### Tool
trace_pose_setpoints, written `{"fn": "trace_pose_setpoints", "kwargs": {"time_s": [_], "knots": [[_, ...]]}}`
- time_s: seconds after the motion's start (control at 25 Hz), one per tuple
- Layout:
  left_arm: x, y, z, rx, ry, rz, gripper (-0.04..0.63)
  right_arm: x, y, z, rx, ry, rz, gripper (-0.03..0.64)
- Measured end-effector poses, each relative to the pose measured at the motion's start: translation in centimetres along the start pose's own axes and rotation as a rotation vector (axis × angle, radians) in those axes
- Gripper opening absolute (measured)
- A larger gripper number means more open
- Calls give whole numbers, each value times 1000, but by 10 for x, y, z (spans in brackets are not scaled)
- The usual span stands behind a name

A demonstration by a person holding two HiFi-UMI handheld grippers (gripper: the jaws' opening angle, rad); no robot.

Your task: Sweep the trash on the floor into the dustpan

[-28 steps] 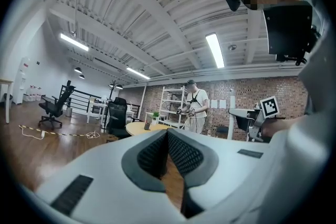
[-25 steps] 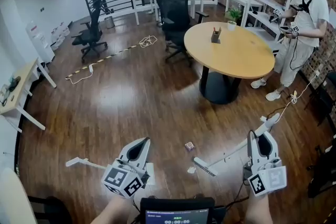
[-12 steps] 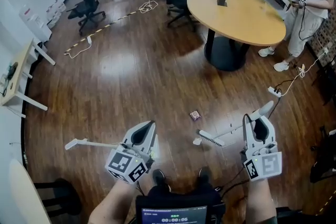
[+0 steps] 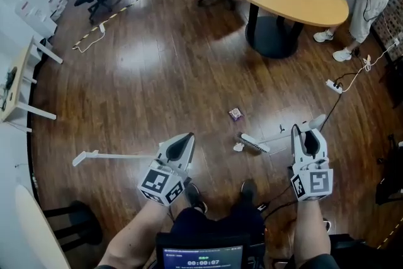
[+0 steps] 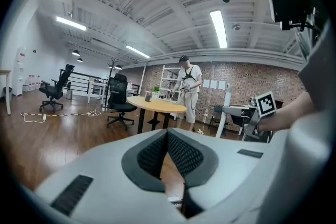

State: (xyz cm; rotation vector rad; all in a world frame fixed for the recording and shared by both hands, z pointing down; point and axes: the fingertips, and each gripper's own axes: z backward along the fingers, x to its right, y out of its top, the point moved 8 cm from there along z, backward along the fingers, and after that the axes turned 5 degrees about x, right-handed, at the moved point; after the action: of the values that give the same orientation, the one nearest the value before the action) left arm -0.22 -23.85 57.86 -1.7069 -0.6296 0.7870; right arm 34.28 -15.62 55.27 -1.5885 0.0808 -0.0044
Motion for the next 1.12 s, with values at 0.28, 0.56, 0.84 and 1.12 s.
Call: {"fn": "trace_pose_setpoints", "kwargs": {"time_s": [0.28, 0.56, 0.84, 1.12], "knots": [[2, -39, 3, -65, -13, -2, 13, -6, -47, -5, -42, 8, -6, 126], [-5, -54, 13, -79, -20, 38, 14, -9, -63, -12, -56, -11, 19, 126], [-13, -51, 24, -100, -45, -25, 14, -26, -98, -1, -143, -47, 60, 126], [-50, -47, 60, -100, -7, -16, 12, -77, -108, 3, -202, -62, 31, 126]]}}
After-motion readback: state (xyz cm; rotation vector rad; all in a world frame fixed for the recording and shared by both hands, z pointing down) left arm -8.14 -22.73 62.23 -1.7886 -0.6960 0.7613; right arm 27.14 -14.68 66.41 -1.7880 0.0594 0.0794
